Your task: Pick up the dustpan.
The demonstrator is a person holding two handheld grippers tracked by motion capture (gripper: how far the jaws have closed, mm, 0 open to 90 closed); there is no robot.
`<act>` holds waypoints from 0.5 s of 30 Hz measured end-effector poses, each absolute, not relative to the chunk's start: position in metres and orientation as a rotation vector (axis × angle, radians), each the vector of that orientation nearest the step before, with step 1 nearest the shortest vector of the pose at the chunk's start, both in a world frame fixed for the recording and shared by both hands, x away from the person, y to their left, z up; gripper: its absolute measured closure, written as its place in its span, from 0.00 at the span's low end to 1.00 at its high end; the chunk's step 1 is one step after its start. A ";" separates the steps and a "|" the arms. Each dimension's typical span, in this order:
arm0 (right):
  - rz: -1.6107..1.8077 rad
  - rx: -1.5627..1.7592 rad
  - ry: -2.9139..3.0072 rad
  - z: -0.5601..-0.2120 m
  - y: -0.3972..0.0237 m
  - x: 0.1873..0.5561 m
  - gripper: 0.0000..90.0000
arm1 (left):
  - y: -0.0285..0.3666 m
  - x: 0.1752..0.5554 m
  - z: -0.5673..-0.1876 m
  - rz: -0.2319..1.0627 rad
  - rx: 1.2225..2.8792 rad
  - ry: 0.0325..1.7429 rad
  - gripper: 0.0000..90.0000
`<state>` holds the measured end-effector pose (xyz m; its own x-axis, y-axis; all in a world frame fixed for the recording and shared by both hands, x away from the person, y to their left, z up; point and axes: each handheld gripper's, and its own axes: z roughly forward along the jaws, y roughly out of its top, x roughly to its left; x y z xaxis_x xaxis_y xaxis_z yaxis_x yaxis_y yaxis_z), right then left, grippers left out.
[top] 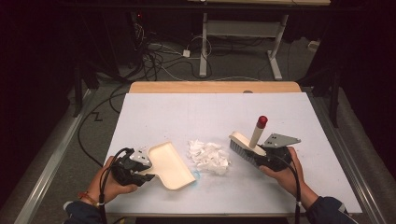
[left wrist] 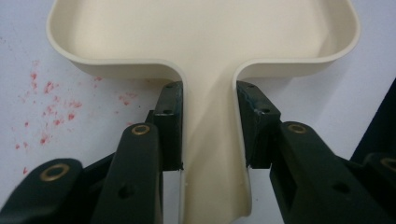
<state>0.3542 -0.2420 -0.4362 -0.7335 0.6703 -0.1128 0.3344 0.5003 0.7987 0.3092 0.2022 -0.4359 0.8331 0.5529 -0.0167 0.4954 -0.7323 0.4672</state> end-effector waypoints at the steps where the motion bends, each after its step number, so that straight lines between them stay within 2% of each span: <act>1: 1.115 0.832 2.334 -0.436 -0.240 0.355 0.76 | 0.201 0.309 -0.436 0.171 2.549 0.776 0.70; 15: 1.116 0.831 2.297 -0.440 -0.212 0.364 0.76 | 0.198 0.311 -0.437 0.164 2.547 0.775 0.70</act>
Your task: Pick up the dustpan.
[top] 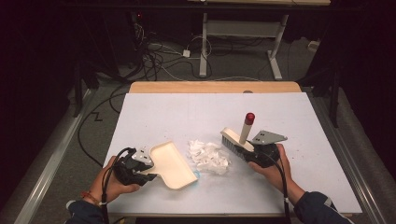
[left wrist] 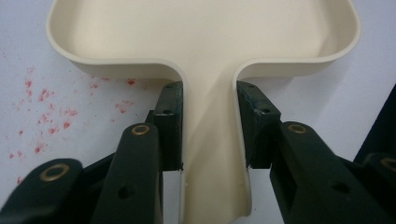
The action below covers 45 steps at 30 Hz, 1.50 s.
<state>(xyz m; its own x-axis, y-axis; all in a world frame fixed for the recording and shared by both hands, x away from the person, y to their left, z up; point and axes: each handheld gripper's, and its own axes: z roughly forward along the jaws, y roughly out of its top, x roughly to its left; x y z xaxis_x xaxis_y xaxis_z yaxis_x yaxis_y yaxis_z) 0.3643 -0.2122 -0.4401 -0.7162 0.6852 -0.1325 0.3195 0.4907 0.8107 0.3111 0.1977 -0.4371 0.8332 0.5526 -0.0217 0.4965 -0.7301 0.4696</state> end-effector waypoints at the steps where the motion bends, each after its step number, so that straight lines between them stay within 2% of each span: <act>1: 1.114 0.827 2.300 -0.440 -0.211 0.365 0.76 | 0.197 0.311 -0.437 0.164 2.547 0.773 0.70; 31: 1.161 0.789 2.276 -0.450 -0.171 0.364 0.76 | 0.174 0.316 -0.442 0.146 2.556 0.743 0.70; 45: 1.176 0.735 2.293 -0.452 -0.152 0.353 0.76 | 0.143 0.323 -0.448 0.111 2.567 0.746 0.70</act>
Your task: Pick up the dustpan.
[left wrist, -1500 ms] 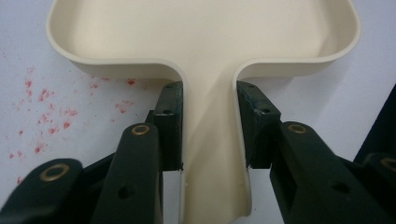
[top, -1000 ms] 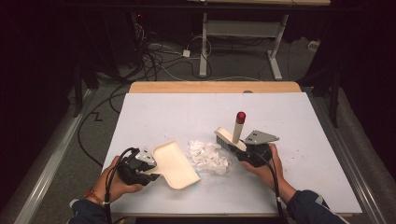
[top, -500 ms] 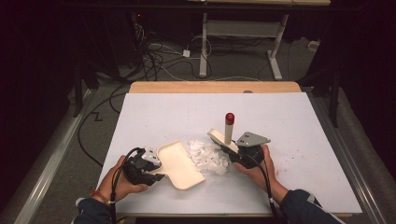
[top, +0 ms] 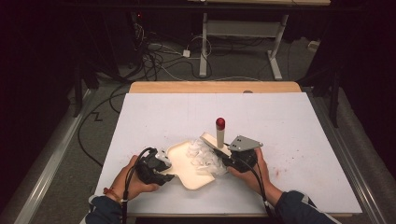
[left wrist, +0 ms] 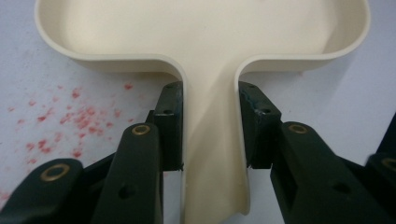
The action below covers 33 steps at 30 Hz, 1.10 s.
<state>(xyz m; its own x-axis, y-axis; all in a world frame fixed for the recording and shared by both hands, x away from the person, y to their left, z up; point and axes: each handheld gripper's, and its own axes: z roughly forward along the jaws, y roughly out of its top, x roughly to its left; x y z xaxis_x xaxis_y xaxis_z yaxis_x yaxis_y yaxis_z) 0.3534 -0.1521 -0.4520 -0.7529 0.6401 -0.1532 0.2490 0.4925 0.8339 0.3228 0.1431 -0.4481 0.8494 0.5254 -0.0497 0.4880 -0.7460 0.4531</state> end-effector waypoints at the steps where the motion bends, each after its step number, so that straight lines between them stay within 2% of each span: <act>1: 1.180 0.730 2.294 -0.452 -0.151 0.353 0.76 | 0.140 0.323 -0.449 0.108 2.563 0.749 0.70; 18: 1.244 0.676 2.322 -0.448 -0.140 0.344 0.76 | 0.116 0.329 -0.453 0.114 2.571 0.764 0.70; 33: 1.367 0.701 2.267 -0.408 -0.189 0.338 0.76 | 0.114 0.329 -0.459 0.121 2.597 0.760 0.70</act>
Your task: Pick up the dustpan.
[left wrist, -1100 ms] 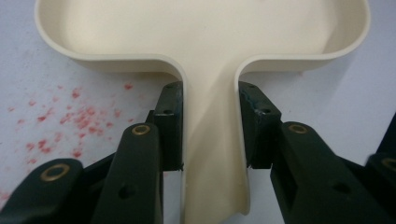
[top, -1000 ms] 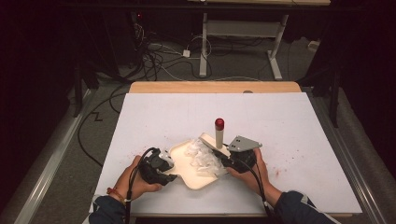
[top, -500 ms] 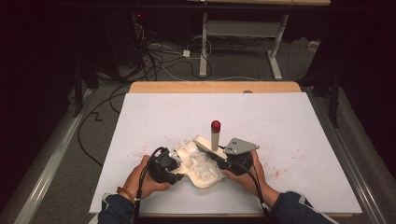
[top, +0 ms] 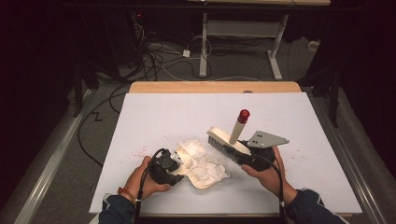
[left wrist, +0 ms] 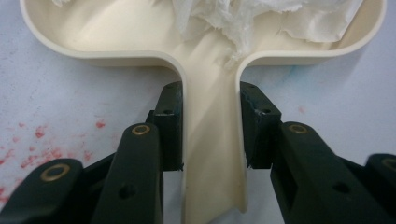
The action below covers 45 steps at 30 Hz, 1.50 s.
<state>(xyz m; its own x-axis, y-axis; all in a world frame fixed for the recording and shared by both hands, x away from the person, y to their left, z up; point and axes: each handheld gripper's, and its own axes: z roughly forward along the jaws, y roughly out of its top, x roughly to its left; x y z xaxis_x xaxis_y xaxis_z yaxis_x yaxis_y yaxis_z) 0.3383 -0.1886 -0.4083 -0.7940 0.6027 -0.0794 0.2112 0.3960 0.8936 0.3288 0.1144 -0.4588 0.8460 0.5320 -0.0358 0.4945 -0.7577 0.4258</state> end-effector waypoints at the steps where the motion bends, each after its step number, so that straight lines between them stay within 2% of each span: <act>1: 1.368 0.709 2.279 -0.408 -0.192 0.338 0.76 | 0.114 0.329 -0.459 0.123 2.598 0.760 0.70; 11: 1.407 0.799 2.335 -0.403 -0.223 0.337 0.76 | 0.113 0.329 -0.460 0.128 2.592 0.758 0.70; 18: 1.167 0.791 2.308 -0.416 -0.236 0.331 0.76 | 0.107 0.332 -0.460 0.119 2.598 0.748 0.70; 25: 1.081 0.828 2.371 -0.428 -0.245 0.325 0.76 | 0.101 0.334 -0.459 0.113 2.604 0.738 0.70; 34: 1.176 0.755 2.448 -0.435 -0.230 0.317 0.76 | 0.080 0.337 -0.459 0.103 2.619 0.694 0.70; 45: 1.250 0.720 2.415 -0.426 -0.221 0.319 0.76 | 0.065 0.340 -0.459 0.103 2.624 0.661 0.70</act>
